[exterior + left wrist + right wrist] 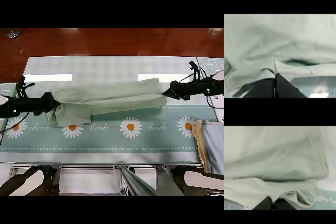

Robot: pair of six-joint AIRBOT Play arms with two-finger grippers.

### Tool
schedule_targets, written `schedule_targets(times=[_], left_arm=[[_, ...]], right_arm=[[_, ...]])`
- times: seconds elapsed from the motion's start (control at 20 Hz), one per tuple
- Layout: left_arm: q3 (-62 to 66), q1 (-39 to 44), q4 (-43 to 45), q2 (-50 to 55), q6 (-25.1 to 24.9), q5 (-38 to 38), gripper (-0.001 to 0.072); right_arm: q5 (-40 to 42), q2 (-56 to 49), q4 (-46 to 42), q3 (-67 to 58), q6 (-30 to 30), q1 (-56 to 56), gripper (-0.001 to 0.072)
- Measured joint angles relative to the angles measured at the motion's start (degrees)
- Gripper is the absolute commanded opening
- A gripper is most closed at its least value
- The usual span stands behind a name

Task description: Fold the shirts.

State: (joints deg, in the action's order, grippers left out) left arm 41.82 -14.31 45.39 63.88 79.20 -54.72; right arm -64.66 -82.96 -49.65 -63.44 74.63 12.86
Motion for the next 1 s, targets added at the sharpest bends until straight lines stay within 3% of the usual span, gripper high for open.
schedule_targets(times=[0.5,0.55,0.6,0.65,0.85,1.0], left_arm=[[15.37,0.76,-1.4,18.51,-0.5,3.43,0.0027],[16.22,1.01,-1.38,19.98,-0.52,3.63,0.0057],[16.81,1.29,-1.33,21.16,-0.61,3.72,0.0362],[17.29,1.66,-1.4,22.32,-0.81,3.82,0.0688],[20.09,0.85,0.42,24.63,-1.42,-1.62,0.0703],[22.36,-3.89,6.54,22.88,0.28,-8.26,0.0703]], right_arm=[[-0.35,-18.05,5.79,-17.88,1.6,-1.11,0.0027],[-0.13,-19.39,7.13,-18.84,1.77,-1.11,0.009],[-0.09,-20.48,7.91,-19.45,1.86,-1.16,0.0438],[0.11,-21.46,9.01,-19.96,1.79,-1.16,0.0624],[-1.68,-23.32,12.15,-22.4,1.14,0.57,0.0627],[-6.69,-23.71,12.2,-25.46,1.05,5.57,0.0626]])
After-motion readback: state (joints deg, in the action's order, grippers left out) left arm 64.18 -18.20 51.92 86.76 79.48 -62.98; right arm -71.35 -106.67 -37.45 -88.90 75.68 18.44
